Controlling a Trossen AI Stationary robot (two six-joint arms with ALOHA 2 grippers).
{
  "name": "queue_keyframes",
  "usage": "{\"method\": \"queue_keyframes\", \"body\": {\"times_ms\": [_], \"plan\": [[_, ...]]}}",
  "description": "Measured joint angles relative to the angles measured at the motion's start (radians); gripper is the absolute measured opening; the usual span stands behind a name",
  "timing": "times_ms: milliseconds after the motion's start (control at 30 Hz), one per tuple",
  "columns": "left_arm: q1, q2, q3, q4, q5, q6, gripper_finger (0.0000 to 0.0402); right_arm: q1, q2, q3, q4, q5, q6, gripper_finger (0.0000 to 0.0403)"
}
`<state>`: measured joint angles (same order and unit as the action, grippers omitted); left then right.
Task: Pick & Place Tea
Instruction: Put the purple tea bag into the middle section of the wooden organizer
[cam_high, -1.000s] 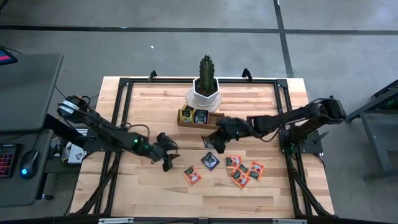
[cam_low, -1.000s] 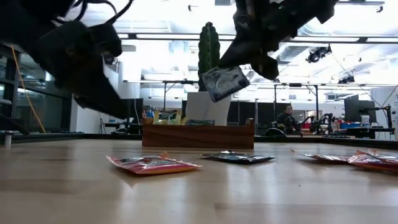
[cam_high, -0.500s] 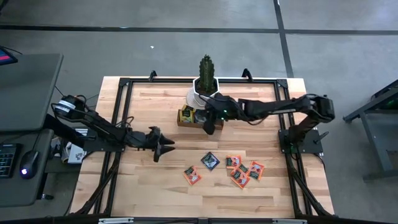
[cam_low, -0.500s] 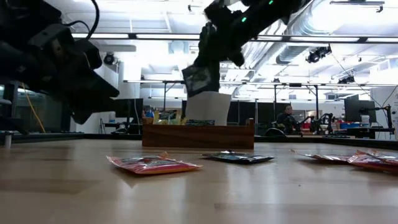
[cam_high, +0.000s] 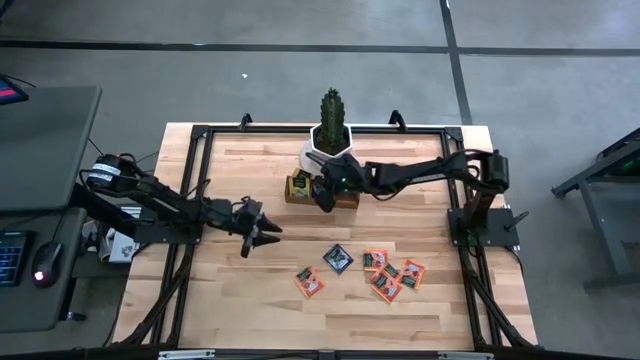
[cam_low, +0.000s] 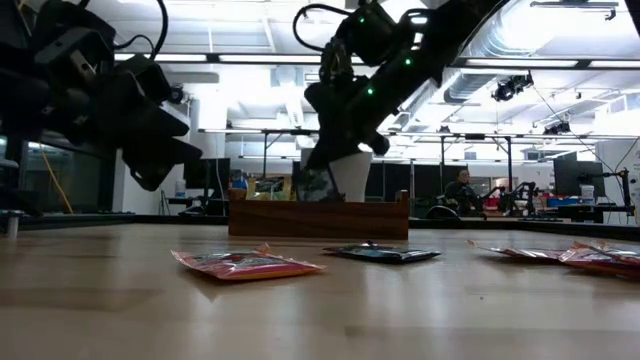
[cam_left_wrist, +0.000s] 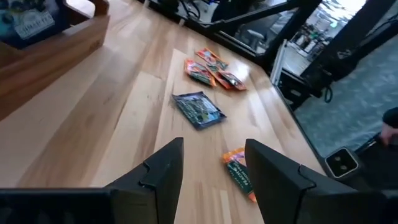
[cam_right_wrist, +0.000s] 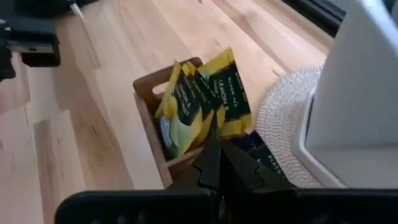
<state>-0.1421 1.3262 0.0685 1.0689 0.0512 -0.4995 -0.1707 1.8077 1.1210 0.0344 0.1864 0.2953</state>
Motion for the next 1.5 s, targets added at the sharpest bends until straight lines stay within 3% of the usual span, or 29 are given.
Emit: {"method": "queue_keyframes", "body": {"times_ms": [200,433,833,1000,1267,1500], "plan": [[0.021,0.000,0.000,0.012,0.066,0.020,0.0170,0.000,0.002,0.000,-0.011,0.010,0.045,0.0000],[0.021,0.000,0.000,0.010,0.071,0.043,0.0170,-0.002,0.002,0.000,-0.040,-0.009,0.049,0.0018],[0.021,0.000,0.000,0.006,0.078,0.057,0.0170,-0.021,0.002,0.000,-0.035,-0.036,0.086,0.0139],[0.021,0.000,0.000,0.006,0.078,0.058,0.0170,-0.029,-0.014,0.000,-0.030,-0.035,0.082,0.0171],[0.021,0.000,0.000,0.007,0.070,0.054,0.0170,-0.028,-0.077,0.000,-0.033,-0.052,0.071,0.0176],[0.021,0.000,0.000,0.007,0.062,0.050,0.0170,0.000,-0.149,0.000,-0.176,-0.138,0.177,0.0147]]}}
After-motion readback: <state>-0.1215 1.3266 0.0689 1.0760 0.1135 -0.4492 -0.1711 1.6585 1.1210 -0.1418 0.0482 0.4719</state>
